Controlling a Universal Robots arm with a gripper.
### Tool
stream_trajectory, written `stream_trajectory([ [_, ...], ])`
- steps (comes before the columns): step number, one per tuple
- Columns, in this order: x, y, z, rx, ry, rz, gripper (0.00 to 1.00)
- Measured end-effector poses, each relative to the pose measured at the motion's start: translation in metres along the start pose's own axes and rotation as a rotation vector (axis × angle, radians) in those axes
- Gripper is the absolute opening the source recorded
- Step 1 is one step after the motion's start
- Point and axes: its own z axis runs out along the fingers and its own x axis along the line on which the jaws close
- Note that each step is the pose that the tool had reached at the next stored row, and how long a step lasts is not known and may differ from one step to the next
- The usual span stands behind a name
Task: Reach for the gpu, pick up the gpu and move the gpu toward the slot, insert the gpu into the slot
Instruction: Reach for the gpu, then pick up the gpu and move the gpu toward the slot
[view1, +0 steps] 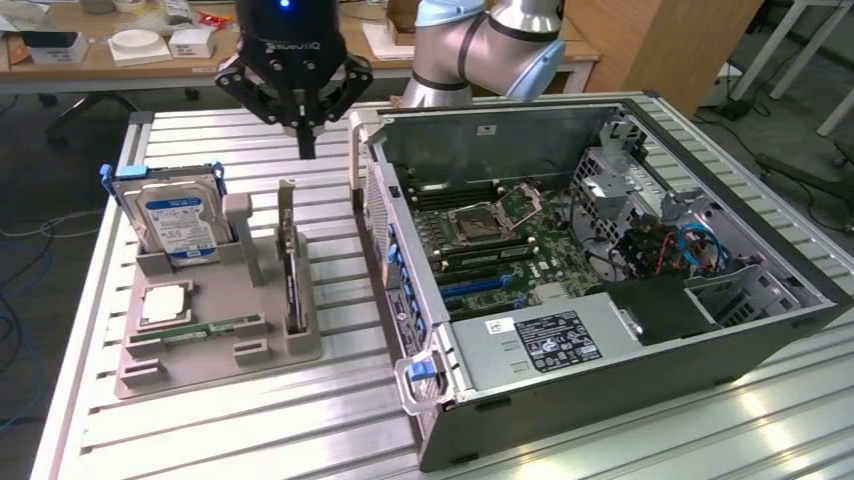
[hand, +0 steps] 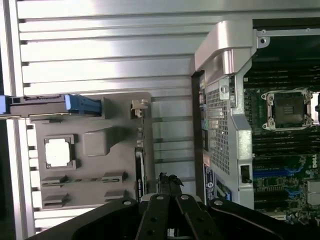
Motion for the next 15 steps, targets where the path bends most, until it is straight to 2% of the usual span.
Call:
stream_trajectory([
  [8, 0.028, -0.0021, -0.0006, 0.0001, 0.0001, 0.000, 0.10],
  [15, 0.029, -0.0021, -0.0006, 0.0000, 0.0000, 0.000, 0.10],
])
